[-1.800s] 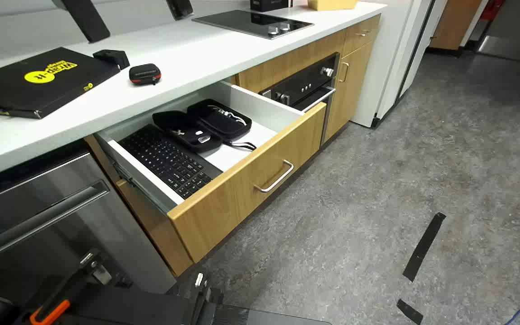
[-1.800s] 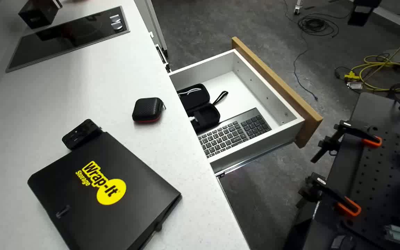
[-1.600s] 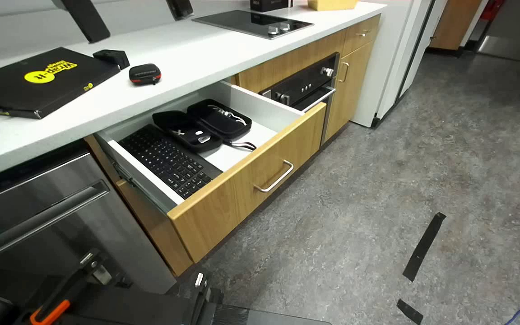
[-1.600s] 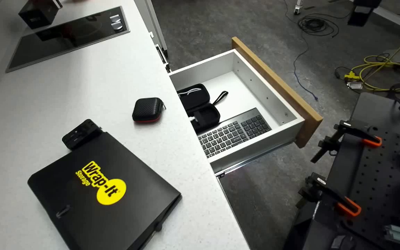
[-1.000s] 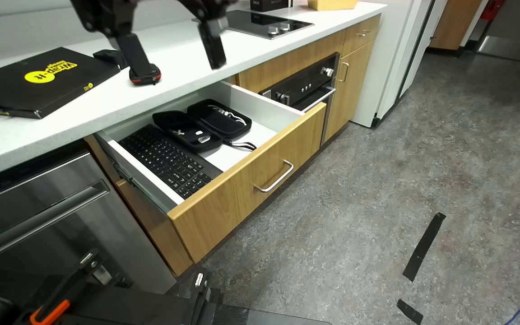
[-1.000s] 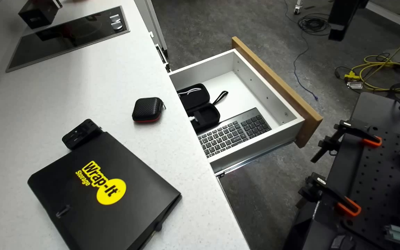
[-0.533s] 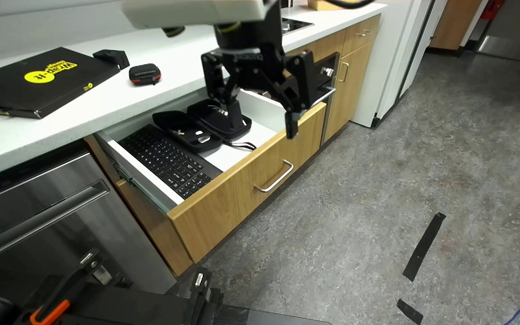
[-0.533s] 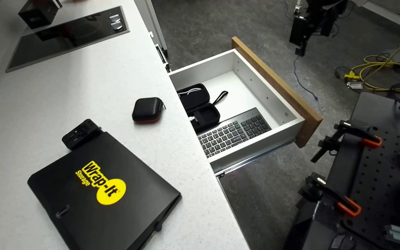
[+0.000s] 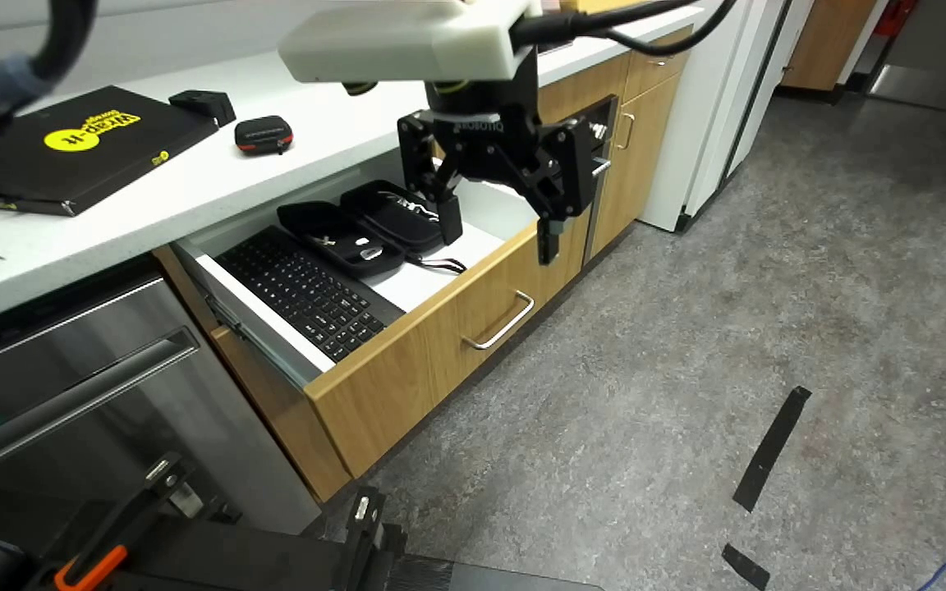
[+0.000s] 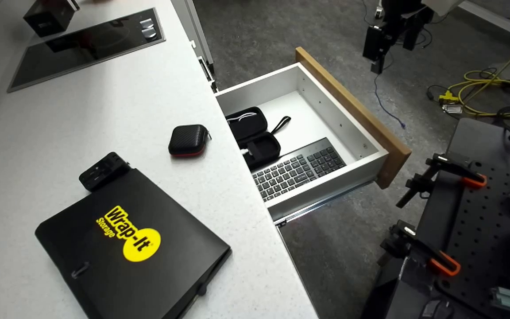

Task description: Close the drawer

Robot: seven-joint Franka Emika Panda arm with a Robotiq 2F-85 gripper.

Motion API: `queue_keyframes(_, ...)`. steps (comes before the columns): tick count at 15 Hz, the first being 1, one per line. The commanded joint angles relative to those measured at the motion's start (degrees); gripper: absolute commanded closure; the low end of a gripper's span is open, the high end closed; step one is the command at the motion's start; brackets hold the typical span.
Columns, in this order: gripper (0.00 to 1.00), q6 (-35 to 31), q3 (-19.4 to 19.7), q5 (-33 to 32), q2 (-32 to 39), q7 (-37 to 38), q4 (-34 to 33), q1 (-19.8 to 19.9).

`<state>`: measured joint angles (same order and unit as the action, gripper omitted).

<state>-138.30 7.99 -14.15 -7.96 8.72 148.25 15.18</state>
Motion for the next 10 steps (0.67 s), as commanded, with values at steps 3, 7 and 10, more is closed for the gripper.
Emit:
queue_keyframes(3,0.0,-7.3,0.1,-12.2,8.0,17.5,-3.3,1.6)
queue_keyframes(7,0.0,-7.5,3.4,-20.8,18.5,33.2,-10.5,-0.4)
queue_keyframes(10,0.0,-7.4,6.4,-19.3,27.6,38.7,-16.9,-2.9)
